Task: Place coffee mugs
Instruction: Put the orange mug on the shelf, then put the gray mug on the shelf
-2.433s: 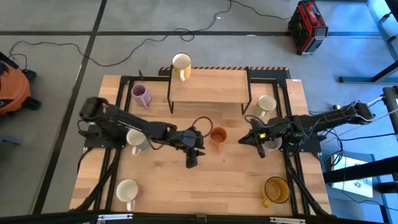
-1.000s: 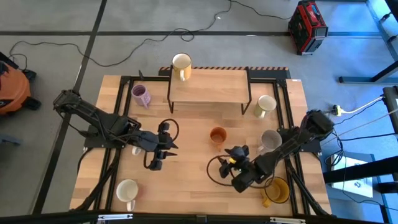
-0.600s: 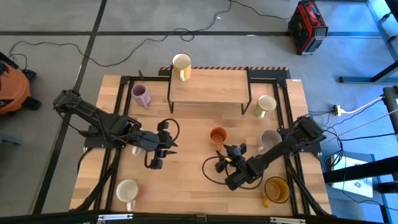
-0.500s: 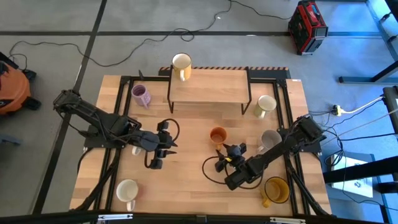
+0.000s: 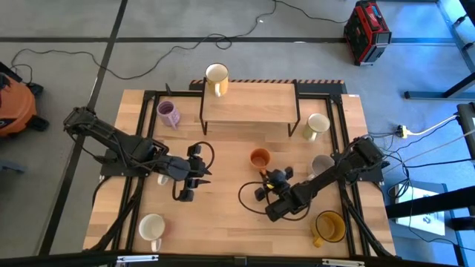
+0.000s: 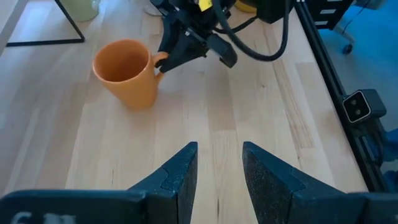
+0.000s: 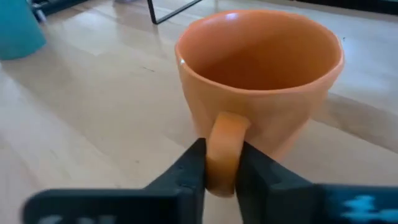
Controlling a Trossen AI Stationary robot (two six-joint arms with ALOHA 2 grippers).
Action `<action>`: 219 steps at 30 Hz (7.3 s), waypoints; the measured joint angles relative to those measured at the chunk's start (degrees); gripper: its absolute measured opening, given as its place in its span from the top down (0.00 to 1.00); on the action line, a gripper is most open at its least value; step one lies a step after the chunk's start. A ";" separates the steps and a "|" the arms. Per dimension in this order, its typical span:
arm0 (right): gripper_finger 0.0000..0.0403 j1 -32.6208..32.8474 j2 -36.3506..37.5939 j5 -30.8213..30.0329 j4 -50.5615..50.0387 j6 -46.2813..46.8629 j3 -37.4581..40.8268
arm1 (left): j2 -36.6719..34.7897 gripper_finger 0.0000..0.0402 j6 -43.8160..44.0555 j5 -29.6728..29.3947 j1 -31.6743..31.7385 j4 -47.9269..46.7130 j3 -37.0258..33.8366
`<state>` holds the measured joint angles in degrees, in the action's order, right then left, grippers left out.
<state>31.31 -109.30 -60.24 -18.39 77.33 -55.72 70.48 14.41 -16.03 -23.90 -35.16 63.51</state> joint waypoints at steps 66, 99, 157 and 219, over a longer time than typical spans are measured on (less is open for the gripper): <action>0.94 -42.32 9.64 15.09 14.52 -50.30 -20.19 | -12.33 0.70 1.67 -15.30 -1.73 1.05 0.00; 0.94 -46.86 1.38 22.06 20.62 -52.01 -24.86 | -12.31 0.70 1.56 -16.79 -1.73 1.88 0.00; 0.58 -35.01 13.92 22.10 0.64 -53.72 -26.03 | -12.32 0.70 2.02 -17.55 -1.77 1.75 0.00; 0.58 6.04 22.25 42.96 -51.63 53.59 -0.14 | 1.57 0.70 4.53 -9.84 -1.73 10.43 0.00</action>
<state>37.35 -87.04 -17.28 -70.03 130.91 -55.87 72.05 18.94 -25.87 -25.63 -24.73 63.51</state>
